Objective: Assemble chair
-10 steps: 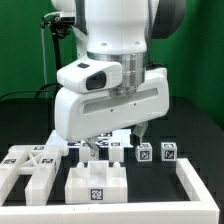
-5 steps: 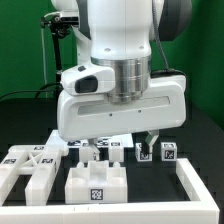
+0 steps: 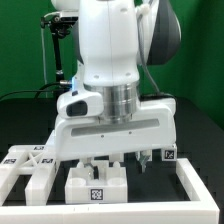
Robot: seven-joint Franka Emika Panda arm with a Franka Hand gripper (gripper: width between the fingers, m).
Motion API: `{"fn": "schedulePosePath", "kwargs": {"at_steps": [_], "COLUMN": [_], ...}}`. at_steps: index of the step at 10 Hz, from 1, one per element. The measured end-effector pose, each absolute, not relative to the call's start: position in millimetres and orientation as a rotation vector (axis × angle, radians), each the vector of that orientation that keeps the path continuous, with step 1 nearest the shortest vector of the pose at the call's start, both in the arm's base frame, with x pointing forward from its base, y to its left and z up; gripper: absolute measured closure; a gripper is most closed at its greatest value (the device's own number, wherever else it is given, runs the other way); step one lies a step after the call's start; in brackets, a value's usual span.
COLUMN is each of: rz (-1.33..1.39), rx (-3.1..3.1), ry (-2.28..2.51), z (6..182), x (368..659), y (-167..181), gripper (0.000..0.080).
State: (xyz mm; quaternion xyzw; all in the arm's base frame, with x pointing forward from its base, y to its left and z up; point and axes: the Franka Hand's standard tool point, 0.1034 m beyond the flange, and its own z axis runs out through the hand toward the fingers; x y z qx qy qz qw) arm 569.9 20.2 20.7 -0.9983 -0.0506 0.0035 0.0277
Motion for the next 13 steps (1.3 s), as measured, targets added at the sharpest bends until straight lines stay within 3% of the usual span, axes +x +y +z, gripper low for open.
{"fn": "schedulePosePath", "kwargs": {"at_steps": [3,6,8,9,10,11,12,13], "rz": [0.0,0.0,0.0,0.0,0.0,0.0,-0.001,-0.001], "rx": [-3.079,-3.076,-3.076,-3.076,-3.076,-3.076,-3.076,-3.076], "ry": [-0.155,-0.145,-0.146,-0.146,-0.146,-0.147,-0.147,-0.147], "z": [6.7,6.2,6.1,6.1,6.1,6.1,6.3,6.3], "x": [569.0,570.1,570.0,570.0,570.0,570.0,570.2,570.2], "y": [21.0,21.6,21.8,21.9,22.0,22.0,22.1,22.1], "gripper": [0.0149,0.0159,0.0521,0.0521,0.0692,0.0692,0.0768,0.0768]}}
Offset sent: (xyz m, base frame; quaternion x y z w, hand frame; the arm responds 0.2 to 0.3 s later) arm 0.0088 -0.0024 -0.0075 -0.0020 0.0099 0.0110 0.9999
